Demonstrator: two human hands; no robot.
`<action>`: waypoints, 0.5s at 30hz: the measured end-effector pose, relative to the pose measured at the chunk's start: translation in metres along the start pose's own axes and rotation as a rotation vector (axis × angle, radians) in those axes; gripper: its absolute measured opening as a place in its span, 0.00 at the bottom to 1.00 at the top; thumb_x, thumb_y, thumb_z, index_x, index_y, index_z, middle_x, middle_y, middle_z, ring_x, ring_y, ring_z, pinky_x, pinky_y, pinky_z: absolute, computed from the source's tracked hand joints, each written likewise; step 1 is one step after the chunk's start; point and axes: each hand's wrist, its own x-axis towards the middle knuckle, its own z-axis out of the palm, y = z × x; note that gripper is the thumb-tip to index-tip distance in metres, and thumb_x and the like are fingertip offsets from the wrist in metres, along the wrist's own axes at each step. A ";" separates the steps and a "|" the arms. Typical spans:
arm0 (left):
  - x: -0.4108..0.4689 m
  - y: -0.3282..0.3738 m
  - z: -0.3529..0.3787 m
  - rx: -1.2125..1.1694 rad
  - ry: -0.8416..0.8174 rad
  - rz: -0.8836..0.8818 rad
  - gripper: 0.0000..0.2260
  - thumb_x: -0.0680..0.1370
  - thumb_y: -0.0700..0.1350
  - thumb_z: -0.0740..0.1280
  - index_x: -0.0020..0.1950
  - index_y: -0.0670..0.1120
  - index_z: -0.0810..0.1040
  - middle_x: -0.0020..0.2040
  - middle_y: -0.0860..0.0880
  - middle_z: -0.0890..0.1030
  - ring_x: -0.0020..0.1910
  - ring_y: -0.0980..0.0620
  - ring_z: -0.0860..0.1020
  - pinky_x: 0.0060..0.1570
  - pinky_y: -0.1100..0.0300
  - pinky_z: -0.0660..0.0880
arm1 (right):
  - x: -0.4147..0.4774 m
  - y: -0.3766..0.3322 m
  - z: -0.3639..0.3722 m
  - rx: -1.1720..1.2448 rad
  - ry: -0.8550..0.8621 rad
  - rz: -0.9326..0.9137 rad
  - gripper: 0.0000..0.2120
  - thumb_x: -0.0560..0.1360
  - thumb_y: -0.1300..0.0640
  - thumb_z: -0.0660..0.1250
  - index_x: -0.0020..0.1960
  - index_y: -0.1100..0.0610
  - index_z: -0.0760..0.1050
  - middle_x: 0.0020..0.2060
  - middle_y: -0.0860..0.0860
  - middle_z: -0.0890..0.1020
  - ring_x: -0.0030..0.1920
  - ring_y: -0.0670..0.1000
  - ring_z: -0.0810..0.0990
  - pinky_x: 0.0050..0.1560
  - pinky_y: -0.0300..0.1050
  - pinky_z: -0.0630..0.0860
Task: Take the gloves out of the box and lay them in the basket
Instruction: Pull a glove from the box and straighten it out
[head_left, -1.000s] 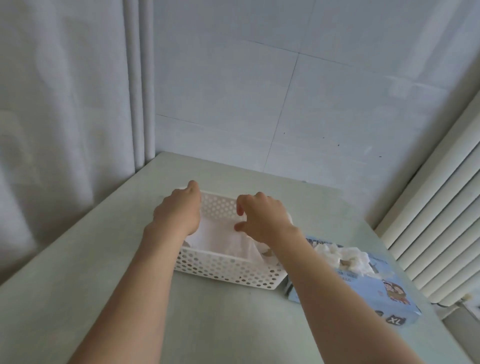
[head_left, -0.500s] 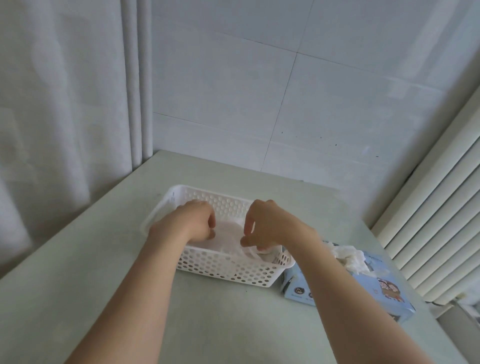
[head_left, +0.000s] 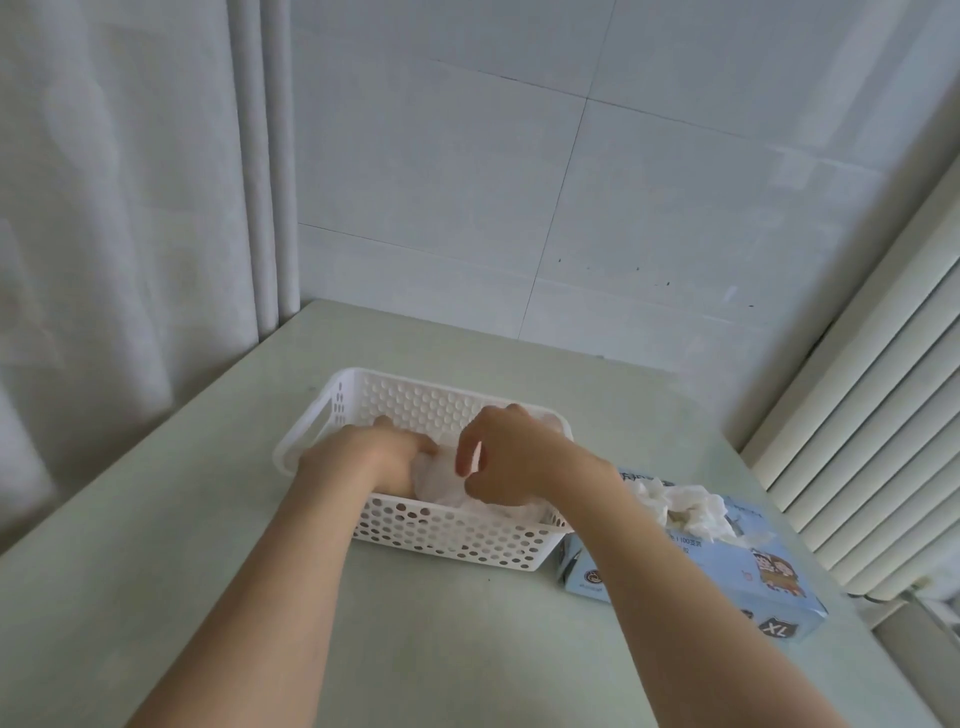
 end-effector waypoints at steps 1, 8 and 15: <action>-0.010 0.004 -0.003 0.007 0.001 0.010 0.32 0.71 0.68 0.68 0.73 0.78 0.62 0.80 0.48 0.58 0.72 0.36 0.71 0.68 0.40 0.74 | 0.001 0.000 0.004 0.040 -0.072 -0.003 0.12 0.75 0.53 0.73 0.58 0.45 0.82 0.50 0.46 0.80 0.55 0.48 0.74 0.56 0.50 0.78; -0.017 0.006 -0.007 -0.012 0.035 0.062 0.33 0.75 0.60 0.71 0.78 0.68 0.64 0.78 0.47 0.63 0.71 0.39 0.72 0.66 0.43 0.75 | 0.006 0.008 0.013 -0.006 -0.288 0.053 0.26 0.78 0.55 0.70 0.75 0.53 0.71 0.65 0.55 0.79 0.61 0.58 0.82 0.58 0.53 0.81; -0.024 0.026 -0.016 -0.120 0.369 0.280 0.17 0.84 0.51 0.68 0.72 0.53 0.75 0.72 0.48 0.72 0.72 0.46 0.71 0.72 0.52 0.68 | -0.016 0.015 0.004 0.171 0.034 -0.002 0.20 0.79 0.45 0.72 0.69 0.44 0.77 0.51 0.46 0.84 0.58 0.47 0.76 0.66 0.50 0.73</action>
